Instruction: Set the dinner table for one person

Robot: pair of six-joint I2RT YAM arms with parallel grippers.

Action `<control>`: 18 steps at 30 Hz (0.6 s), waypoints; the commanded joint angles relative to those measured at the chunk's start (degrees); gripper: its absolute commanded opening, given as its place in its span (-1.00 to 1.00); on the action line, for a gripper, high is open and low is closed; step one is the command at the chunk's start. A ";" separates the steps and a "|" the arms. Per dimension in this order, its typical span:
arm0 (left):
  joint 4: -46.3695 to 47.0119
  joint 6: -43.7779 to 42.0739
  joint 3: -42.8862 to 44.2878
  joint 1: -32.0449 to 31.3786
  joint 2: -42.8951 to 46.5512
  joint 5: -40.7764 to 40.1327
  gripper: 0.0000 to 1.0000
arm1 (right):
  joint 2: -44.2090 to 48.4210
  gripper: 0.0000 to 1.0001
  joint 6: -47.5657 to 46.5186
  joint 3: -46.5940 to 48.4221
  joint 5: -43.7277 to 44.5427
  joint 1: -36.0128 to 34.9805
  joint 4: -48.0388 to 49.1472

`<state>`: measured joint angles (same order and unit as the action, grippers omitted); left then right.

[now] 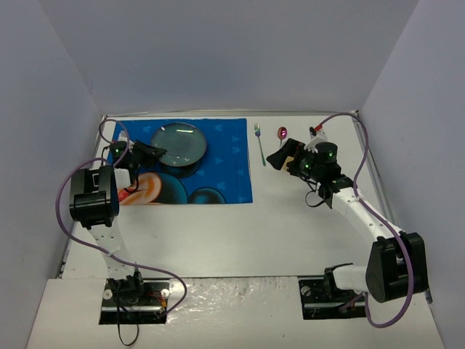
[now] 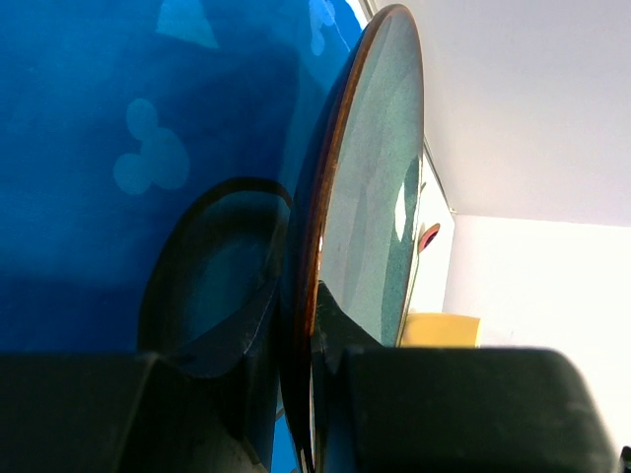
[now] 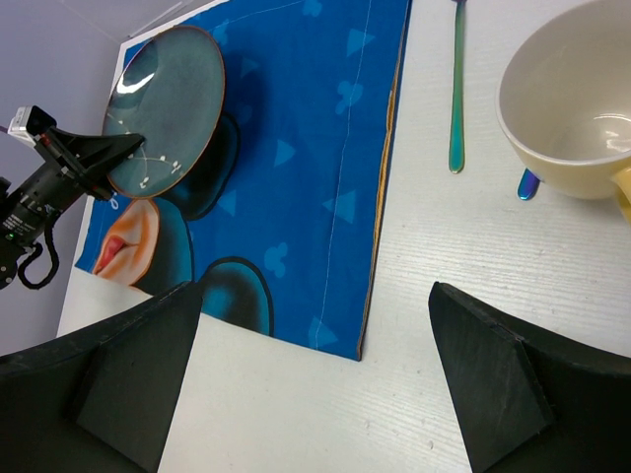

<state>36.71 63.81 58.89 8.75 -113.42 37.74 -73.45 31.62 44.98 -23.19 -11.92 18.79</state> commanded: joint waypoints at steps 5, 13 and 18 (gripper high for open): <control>12.42 3.83 0.58 0.24 2.18 4.31 -1.00 | 1.64 0.93 0.52 -0.80 -1.30 0.50 4.55; 10.66 2.13 0.28 0.12 0.74 3.74 -1.00 | 1.74 0.93 0.81 -1.49 -1.86 0.50 5.39; 9.48 1.64 0.67 0.06 -1.16 3.97 -1.00 | 2.30 0.93 0.58 -1.72 -1.86 0.50 5.38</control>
<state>36.75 64.64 56.51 8.75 -116.73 37.80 -73.45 32.05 43.48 -23.80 -11.92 19.55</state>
